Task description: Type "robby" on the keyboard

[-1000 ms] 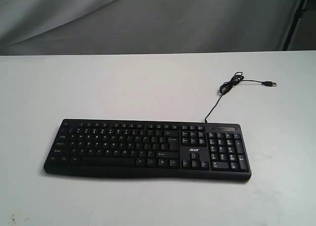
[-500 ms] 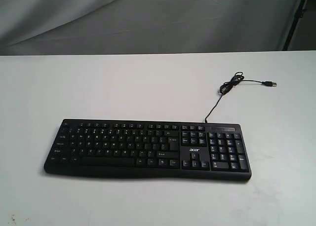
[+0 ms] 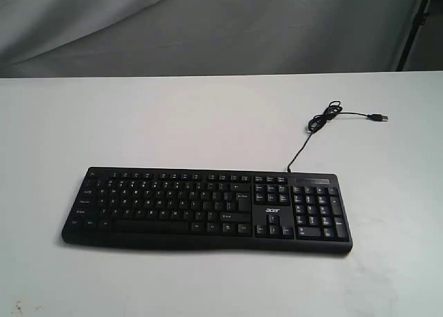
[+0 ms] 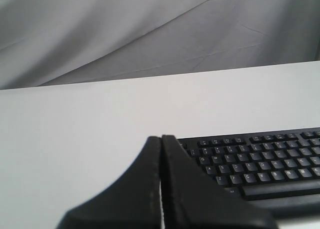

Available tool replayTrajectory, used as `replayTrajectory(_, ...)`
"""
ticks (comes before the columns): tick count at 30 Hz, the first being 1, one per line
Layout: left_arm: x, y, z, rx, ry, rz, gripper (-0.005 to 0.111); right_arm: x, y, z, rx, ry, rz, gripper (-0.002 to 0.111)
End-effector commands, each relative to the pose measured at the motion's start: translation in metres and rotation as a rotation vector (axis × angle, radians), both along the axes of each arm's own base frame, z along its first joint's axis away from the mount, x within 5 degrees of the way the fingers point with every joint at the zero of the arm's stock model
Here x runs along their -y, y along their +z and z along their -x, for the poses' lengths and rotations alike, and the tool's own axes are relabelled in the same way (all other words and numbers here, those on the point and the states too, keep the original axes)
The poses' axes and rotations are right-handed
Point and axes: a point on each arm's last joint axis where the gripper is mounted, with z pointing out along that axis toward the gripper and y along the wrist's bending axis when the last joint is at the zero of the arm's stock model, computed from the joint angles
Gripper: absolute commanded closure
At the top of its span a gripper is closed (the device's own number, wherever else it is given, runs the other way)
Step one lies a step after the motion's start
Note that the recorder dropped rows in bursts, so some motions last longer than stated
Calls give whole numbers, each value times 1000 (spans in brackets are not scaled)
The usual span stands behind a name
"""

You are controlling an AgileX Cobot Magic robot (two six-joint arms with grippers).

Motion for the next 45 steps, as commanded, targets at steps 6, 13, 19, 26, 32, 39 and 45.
replayTrajectory(6, 0, -1, 0, 5, -6, -1, 107, 7, -43, 1, -25, -121, -38, 108)
replayTrajectory(13, 0, -1, 0, 5, -6, -1, 107, 8, -57, 2, -136, -127, -30, 108)
replayTrajectory(19, 0, -1, 0, 5, -6, -1, 107, 8, -61, 3, -179, -131, -25, 108)
replayTrajectory(26, 0, -1, 0, 5, -6, -1, 107, 8, -66, 4, -222, -134, -21, 108)
replayTrajectory(32, 0, -1, 0, 5, -6, -1, 107, 8, -68, 4, -224, -133, -25, 108)
replayTrajectory(39, 0, -1, 0, 5, -6, -1, 107, 8, -68, 4, -224, -133, -25, 108)
replayTrajectory(45, 0, -1, 0, 5, -6, -1, 107, 8, -68, 4, -224, -133, -25, 108)
